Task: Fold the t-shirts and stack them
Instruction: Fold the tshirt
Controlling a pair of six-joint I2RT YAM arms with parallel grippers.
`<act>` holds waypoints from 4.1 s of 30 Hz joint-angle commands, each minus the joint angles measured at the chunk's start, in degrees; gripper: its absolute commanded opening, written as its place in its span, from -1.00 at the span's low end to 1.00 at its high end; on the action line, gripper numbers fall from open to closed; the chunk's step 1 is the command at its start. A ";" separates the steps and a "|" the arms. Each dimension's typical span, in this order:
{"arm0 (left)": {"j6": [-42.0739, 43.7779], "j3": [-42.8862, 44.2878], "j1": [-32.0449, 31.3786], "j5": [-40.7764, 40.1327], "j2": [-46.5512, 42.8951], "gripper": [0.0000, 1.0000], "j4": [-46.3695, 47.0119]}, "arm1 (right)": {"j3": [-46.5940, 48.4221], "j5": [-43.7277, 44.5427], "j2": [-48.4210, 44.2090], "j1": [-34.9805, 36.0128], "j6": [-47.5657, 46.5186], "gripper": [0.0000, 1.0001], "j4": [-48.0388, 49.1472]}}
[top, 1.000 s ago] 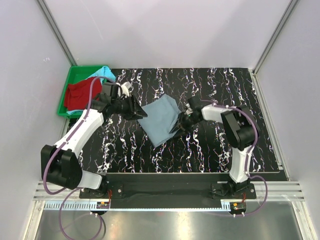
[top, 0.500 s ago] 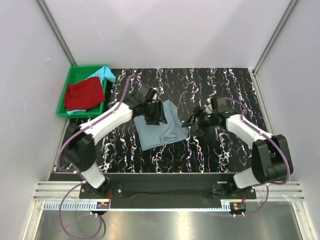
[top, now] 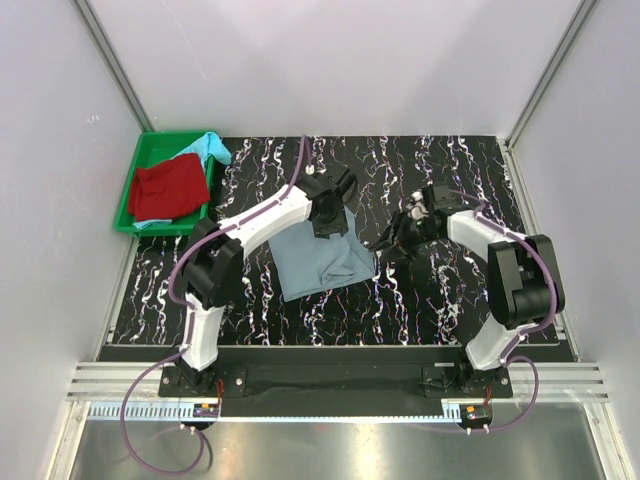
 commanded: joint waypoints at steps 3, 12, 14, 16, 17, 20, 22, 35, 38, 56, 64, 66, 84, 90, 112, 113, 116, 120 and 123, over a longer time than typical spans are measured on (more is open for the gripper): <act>1.97 -2.19 3.03 1.56 -7.14 -0.31 -1.36 | 1.97 -6.14 1.05 8.07 -0.87 0.14 4.77; 7.33 -23.37 7.27 18.88 -18.07 -0.80 10.76 | 3.28 -2.37 3.25 12.31 7.56 -0.25 10.76; 6.55 -28.12 7.09 22.56 -18.51 -0.83 15.93 | 3.99 -2.18 4.13 11.35 8.44 -0.27 10.31; 6.37 -29.27 6.39 22.58 -17.81 -0.85 16.84 | 3.38 -2.09 3.96 10.46 9.32 -0.28 10.05; 6.54 -29.27 6.12 22.84 -17.02 -0.86 17.71 | 2.59 -2.18 3.60 9.59 9.32 -0.28 10.05; 6.81 -28.75 5.16 23.20 -15.62 -0.87 19.30 | 0.40 -2.09 1.67 7.66 8.18 -0.29 9.87; 6.54 -28.13 4.80 23.64 -14.82 -0.88 19.39 | -1.01 -1.74 0.53 6.33 7.92 -0.28 9.78; 4.26 -27.26 0.33 28.90 -8.93 -0.86 23.52 | -3.83 -1.56 0.35 3.60 6.95 -0.28 9.70; 5.22 -24.89 -1.43 31.89 -6.65 -0.84 24.84 | -3.92 -1.39 0.96 3.52 6.51 -0.25 9.87; 6.63 -33.75 5.93 23.01 -34.59 -0.11 18.78 | 3.29 -4.55 10.63 8.96 2.47 -0.02 10.49; 6.46 -32.88 10.16 24.43 -35.39 -0.03 17.81 | 1.62 -2.79 11.60 12.48 2.38 -0.20 10.40; 6.37 -31.83 10.34 24.69 -34.42 -0.02 17.81 | 1.27 -2.53 11.16 13.97 3.43 -0.40 10.49; 8.21 -6.25 -2.13 -1.04 -6.83 -0.13 6.65 | -13.41 -6.39 -5.19 -1.40 7.58 -0.14 15.41; 6.98 -0.45 -6.09 -15.20 -0.24 -0.14 0.94 | -10.78 -7.63 -2.90 -1.93 6.86 -0.48 15.32; 6.28 8.52 -7.06 -13.19 12.95 -0.36 -2.14 | -7.79 -10.44 2.28 -1.76 7.92 -0.48 18.04; 6.37 8.69 -6.98 -12.93 12.96 -0.43 -2.14 | -7.79 -10.53 2.81 -1.67 8.09 -0.48 18.31; 6.80 8.78 -6.62 -12.31 12.34 -0.86 -2.05 | -7.35 -10.97 4.30 -1.06 8.62 -0.48 18.75; 7.16 7.73 -5.66 -11.26 9.89 -1.00 -2.05 | -5.51 -10.88 6.76 0.87 9.50 -0.49 19.63; 6.98 6.24 -4.95 -10.03 7.78 -1.00 -1.88 | -3.23 -10.18 9.22 3.68 10.72 -0.67 20.86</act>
